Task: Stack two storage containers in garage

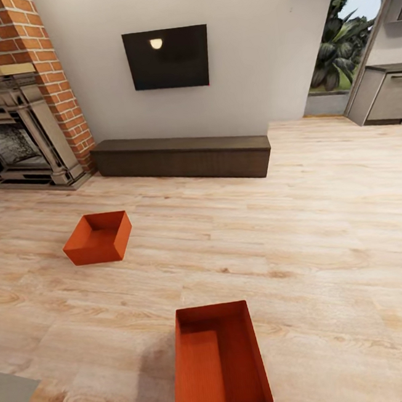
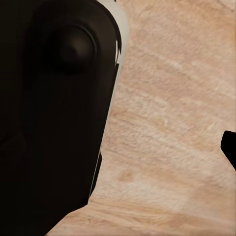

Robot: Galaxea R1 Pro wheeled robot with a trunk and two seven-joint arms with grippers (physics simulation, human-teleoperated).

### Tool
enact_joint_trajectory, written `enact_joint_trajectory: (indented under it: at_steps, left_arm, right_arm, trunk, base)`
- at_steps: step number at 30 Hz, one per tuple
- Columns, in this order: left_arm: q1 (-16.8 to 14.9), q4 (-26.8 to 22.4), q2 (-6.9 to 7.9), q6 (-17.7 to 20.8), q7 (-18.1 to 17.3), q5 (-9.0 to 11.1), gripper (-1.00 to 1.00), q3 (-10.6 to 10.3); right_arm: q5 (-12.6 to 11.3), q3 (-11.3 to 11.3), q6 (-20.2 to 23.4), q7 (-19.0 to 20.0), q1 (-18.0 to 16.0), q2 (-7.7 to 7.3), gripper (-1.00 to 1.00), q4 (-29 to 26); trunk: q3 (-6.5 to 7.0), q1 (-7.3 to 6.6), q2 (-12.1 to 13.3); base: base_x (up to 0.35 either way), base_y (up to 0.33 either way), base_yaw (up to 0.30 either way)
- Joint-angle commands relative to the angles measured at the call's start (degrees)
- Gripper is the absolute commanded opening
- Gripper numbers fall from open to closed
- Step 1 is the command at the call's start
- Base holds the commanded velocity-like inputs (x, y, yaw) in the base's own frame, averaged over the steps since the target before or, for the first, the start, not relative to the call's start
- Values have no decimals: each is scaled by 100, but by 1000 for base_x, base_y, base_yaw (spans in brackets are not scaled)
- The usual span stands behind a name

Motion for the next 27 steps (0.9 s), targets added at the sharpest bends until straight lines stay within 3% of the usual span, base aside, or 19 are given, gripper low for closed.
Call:
enact_joint_trajectory:
  at_steps: [1,27]
  left_arm:
    - [-1,0,1,-10,2,27,100,1]
    - [-1,0,-25,-17,-5,1,100,-5]
  right_arm:
    - [49,25,-22,-34,-6,2,100,17]
    - [38,32,-4,-20,-6,-11,100,26]
  trunk:
    - [-13,0,-2]
    - [-252,0,-2]
  base:
    - [0,0,0]
    - [0,0,0]
